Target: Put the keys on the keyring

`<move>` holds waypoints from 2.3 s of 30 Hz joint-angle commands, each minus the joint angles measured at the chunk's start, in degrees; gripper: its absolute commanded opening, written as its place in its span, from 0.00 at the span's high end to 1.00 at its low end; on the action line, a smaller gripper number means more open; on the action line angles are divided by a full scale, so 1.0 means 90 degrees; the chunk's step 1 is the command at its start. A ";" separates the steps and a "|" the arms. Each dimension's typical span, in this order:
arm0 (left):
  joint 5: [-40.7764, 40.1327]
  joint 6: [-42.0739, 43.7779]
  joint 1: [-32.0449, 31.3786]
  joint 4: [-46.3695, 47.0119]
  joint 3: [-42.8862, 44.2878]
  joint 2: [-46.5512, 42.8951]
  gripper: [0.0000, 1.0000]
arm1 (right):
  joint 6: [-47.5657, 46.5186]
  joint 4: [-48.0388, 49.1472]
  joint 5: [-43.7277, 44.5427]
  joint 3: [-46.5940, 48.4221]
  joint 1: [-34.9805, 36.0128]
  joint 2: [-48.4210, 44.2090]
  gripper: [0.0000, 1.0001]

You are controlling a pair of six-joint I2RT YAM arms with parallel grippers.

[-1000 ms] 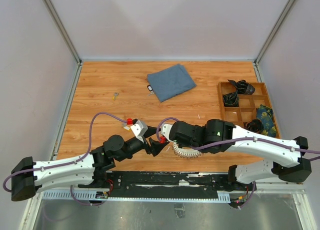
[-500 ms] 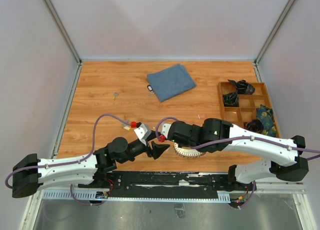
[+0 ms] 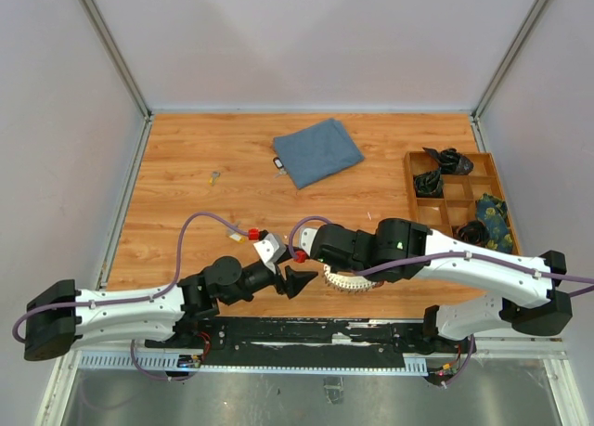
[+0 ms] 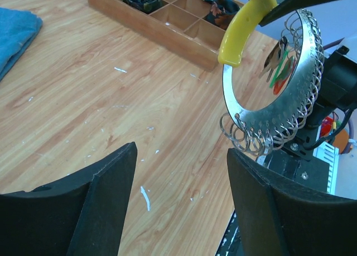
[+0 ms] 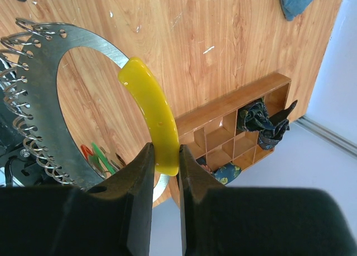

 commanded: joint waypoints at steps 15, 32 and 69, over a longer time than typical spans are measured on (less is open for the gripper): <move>-0.0519 0.0248 -0.0242 0.0531 0.0141 0.0356 0.29 | 0.0120 -0.0055 0.0084 0.0291 0.0009 0.0074 0.99; -0.0426 0.0356 -0.0400 0.0664 0.0224 0.0508 0.28 | 0.0135 -0.0003 0.0109 0.0266 0.0004 0.0103 0.99; -0.0474 0.0443 -0.0557 0.0844 0.0499 0.0647 0.63 | 0.0195 0.0124 -0.0123 0.0135 -0.0004 0.0057 0.99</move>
